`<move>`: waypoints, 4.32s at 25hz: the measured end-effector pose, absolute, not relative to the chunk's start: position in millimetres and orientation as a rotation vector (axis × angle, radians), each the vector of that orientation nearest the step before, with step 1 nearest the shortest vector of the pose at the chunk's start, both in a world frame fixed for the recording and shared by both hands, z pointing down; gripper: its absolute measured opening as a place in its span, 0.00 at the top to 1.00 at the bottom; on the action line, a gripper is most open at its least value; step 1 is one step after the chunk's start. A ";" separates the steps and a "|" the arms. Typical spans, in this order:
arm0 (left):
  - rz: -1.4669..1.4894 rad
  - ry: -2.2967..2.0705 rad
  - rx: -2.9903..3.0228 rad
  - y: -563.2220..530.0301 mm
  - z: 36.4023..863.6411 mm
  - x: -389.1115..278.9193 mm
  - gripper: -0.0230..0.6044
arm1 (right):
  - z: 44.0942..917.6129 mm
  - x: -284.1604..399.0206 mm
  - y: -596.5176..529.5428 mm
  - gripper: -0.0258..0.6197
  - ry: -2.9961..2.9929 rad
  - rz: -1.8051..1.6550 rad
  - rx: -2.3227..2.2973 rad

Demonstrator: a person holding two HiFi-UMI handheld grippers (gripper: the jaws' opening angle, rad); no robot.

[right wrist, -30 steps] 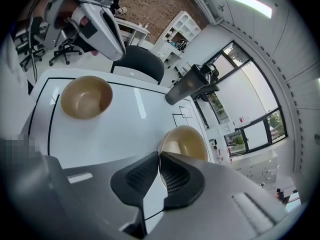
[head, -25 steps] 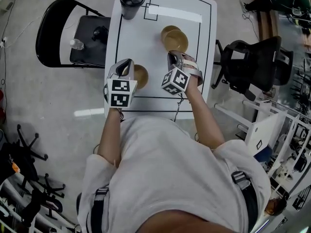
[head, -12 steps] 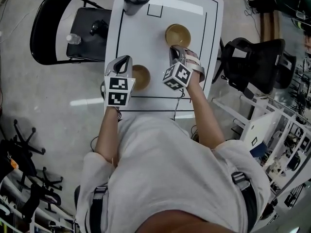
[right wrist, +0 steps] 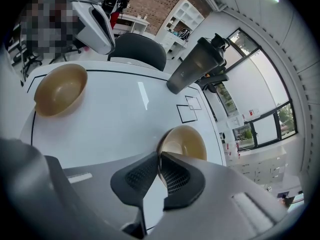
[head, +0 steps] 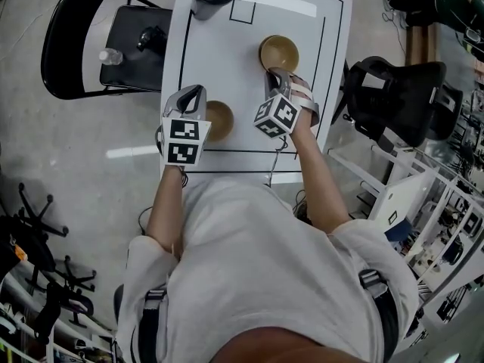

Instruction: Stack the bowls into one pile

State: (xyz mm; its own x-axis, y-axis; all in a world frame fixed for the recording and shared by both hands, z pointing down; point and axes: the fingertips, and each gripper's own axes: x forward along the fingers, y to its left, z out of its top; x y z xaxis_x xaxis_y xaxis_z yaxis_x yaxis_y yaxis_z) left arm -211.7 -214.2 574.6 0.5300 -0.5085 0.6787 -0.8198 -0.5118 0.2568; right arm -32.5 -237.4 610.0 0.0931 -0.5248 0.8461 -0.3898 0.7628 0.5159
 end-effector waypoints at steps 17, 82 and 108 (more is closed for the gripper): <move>0.721 -1.134 2.172 -190.6 574.1 -219.7 0.96 | 612.2 -28.9 -238.3 0.90 -1.553 -0.096 0.852; 2.032 -0.625 2.521 -32.8 623.8 -160.9 0.87 | 569.7 36.2 -29.8 0.96 -1.865 0.477 1.281; 2.109 -0.532 2.790 -83.0 551.7 -115.0 0.94 | 555.3 61.1 -19.8 0.96 -1.793 0.573 1.490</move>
